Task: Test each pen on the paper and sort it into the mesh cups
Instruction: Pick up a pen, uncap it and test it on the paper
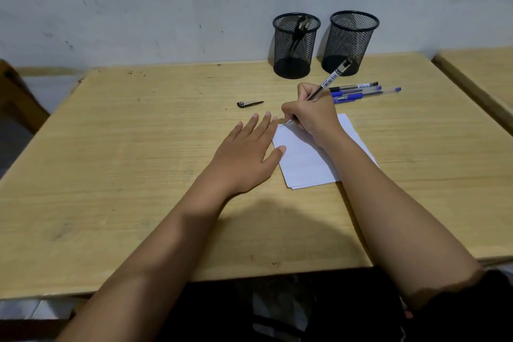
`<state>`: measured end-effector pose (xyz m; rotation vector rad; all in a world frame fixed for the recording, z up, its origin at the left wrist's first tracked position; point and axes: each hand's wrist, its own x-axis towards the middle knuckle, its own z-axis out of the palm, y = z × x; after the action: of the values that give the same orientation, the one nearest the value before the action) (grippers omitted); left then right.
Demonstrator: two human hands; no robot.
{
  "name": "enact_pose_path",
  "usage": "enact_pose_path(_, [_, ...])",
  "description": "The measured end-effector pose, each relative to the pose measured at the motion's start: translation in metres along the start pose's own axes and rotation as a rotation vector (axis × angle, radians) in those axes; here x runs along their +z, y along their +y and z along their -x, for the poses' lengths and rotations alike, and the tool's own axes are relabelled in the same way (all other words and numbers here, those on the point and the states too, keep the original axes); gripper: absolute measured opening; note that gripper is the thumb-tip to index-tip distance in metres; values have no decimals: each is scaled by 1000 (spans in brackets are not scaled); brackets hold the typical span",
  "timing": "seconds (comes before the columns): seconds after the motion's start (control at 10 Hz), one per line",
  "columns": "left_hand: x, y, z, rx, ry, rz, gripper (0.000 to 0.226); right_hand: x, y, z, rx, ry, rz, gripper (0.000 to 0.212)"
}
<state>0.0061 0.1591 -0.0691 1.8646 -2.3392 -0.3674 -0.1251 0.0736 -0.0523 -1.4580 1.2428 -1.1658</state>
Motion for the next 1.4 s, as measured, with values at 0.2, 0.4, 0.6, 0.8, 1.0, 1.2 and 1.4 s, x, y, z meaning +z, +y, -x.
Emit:
enact_pose_path(0.2, [1, 0, 0, -1, -2, 0, 59, 1, -1, 0, -1, 4, 36, 39])
enact_pose_path(0.4, [-1, 1, 0, -8, -10, 0, 59, 1, -2, 1, -4, 17, 52, 35])
enact_pose_path(0.6, [-1, 1, 1, -10, -8, 14, 59, 0, -2, 2, 5, 41, 14, 36])
enact_pose_path(0.8, [0, 1, 0, -12, -9, 11, 59, 0, -3, 2, 6, 33, 65, 35])
enact_pose_path(1.0, [0, 0, 0, -10, -3, 14, 59, -1, -6, 4, 3, 50, 75, 38])
enact_pose_path(1.2, [-1, 1, 1, -12, -10, 15, 59, -1, -6, 5, 2, 51, 59, 37])
enact_pose_path(1.4, [-1, 0, 0, -9, -9, 11, 59, 0, -5, 4, 30, 54, 52, 29])
